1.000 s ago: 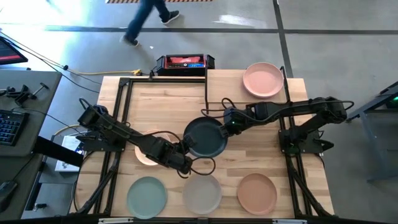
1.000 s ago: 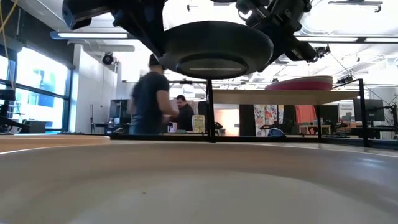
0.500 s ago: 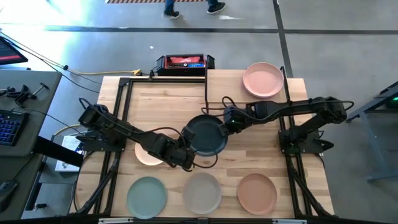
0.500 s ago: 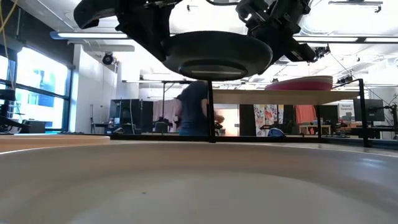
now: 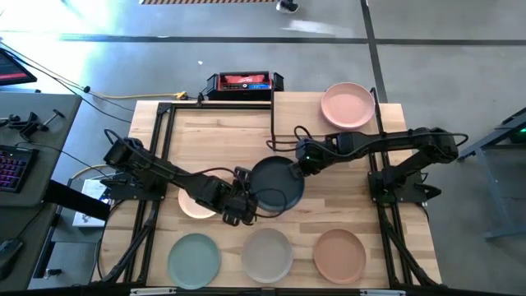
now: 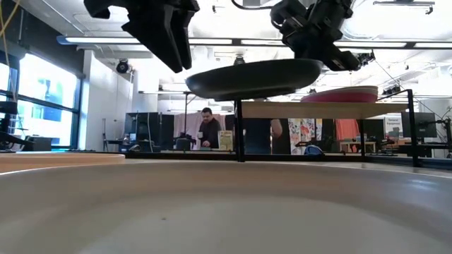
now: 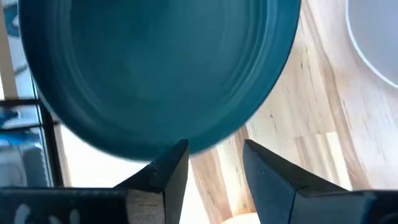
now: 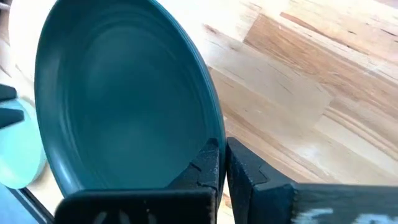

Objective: Place and stack plates onto a shelf
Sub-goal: Stack the black plate on top of the light pink plate on the shelf

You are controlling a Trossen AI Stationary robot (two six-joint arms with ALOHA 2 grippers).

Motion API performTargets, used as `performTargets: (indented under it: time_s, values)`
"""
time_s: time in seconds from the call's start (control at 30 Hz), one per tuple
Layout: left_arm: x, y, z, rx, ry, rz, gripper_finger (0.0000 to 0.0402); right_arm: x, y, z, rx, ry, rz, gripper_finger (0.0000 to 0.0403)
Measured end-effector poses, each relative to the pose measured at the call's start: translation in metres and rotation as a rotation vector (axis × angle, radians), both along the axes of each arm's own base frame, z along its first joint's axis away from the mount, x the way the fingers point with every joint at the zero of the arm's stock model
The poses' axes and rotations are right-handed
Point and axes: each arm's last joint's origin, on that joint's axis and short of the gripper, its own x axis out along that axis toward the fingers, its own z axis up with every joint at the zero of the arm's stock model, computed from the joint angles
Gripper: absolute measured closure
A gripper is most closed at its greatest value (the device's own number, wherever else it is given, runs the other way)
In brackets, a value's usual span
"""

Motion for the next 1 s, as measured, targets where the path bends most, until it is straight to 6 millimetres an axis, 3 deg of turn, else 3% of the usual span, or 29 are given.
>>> performTargets:
  time_s: [0.27,0.77,1.0]
  values:
    - [-0.011,0.005,-0.003,0.013,0.056,0.141,0.0269,-0.008,-0.006,0.016,-0.015,0.065,0.011,0.0403]
    - [-0.045,0.033,0.004,0.320,0.243,0.356,0.0275,-0.020,-0.043,0.082,-0.111,0.038,0.044,0.0403]
    - [-0.060,0.057,0.030,0.316,0.184,0.439,0.0275,-0.037,-0.071,0.095,-0.117,0.080,-0.036,0.0403]
